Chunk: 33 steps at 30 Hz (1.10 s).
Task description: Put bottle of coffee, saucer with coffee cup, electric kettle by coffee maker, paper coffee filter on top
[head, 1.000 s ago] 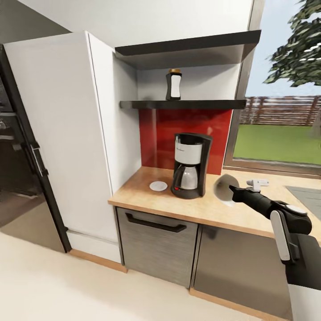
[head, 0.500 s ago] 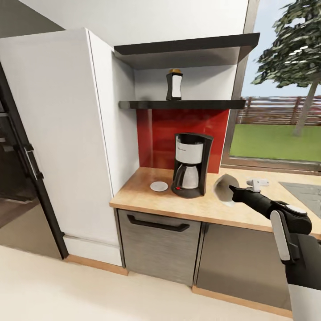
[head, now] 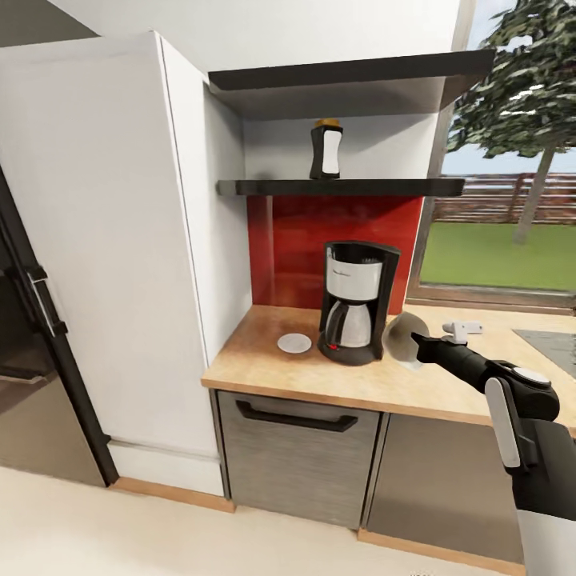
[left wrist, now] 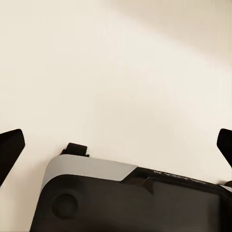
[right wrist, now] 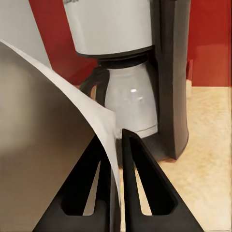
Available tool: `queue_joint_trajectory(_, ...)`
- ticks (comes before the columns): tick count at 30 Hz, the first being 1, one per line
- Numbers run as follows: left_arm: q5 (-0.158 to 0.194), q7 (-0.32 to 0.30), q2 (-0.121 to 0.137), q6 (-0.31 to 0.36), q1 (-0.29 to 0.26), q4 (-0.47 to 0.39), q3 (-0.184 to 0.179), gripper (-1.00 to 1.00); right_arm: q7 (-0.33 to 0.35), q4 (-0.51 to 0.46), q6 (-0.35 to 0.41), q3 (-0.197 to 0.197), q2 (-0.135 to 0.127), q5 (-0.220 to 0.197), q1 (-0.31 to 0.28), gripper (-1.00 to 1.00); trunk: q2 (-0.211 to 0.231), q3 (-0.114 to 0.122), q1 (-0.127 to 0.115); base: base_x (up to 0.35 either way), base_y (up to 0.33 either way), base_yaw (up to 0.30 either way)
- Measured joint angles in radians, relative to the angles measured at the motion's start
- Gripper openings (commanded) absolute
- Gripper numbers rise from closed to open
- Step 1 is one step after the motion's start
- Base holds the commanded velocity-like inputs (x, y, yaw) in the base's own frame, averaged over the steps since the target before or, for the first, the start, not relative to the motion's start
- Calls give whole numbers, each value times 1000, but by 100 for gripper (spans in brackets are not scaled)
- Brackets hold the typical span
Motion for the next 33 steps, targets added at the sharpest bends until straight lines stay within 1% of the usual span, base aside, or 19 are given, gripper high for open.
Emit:
queue_joint_trajectory(5, 0, 0, 0, 0, 0, 1, 0, 100, 0, 0, 0, 0, 0, 0, 0, -100, 0, 0, 0, 16, 150, -224)
queue_joint_trajectory(10, 0, 0, 0, 0, 0, 1, 0, 100, 0, 1, 0, 0, 0, 0, 0, -100, 0, 0, 0, 2, 234, -41)
queue_joint_trajectory(18, 0, 0, -1, 0, 0, 1, -1, 100, 0, 0, 1, -2, -4, 0, 0, -100, 0, 0, 0, 0, 37, -4)
queue_joint_trajectory(19, 0, 0, -1, 0, 0, 0, -2, 100, 0, 1, 1, -2, -10, 1, 0, -100, 0, 0, 0, 0, 3, 0)
queue_joint_trajectory(23, 0, 0, -2, 1, 0, 0, -2, 100, 0, 2, 2, -2, -16, 1, 0, -100, 0, 0, 0, 0, 1, 0)
queue_joint_trajectory(24, 0, 0, -2, 1, 0, 0, -2, 100, 1, 2, 61, -3, -71, 8, -5, -100, 0, 0, 0, 0, 0, 0)
queue_joint_trajectory(25, 0, 0, -2, 1, 0, 0, -2, 100, 0, 2, 92, -3, -86, 4, -8, -100, 0, 0, 0, 0, 0, 0)
queue_joint_trajectory(26, 0, 0, -2, 2, 0, 0, -2, 100, 0, 2, 194, -3, -149, 9, -32, -100, 0, 0, 0, 0, 0, 0)
queue_joint_trajectory(27, 0, 0, -3, 2, 0, 0, -2, 100, 0, 2, 224, -3, -185, 3, -48, -100, 0, 0, 0, 0, 0, 0)
queue_joint_trajectory(28, 0, 0, -3, 2, 0, 0, -2, 100, 0, 2, 234, -3, -200, 0, -54, -100, 0, 0, 0, 0, 0, 0)
queue_joint_trajectory(29, 0, 0, -3, 2, 0, 0, -2, 100, 0, 2, 247, -3, -224, 0, -65, -100, 0, 0, 0, 0, 0, 0)
queue_joint_trajectory(32, 0, 0, -3, 2, 0, 0, -2, 100, 0, 2, 260, -3, -248, -2, -80, -100, 0, 0, 0, 0, 0, 0)
queue_joint_trajectory(33, 0, 0, -3, 3, 0, 0, -2, 100, 0, 2, 265, -3, -263, -1, -94, -100, 0, 0, 0, 0, 0, 0)
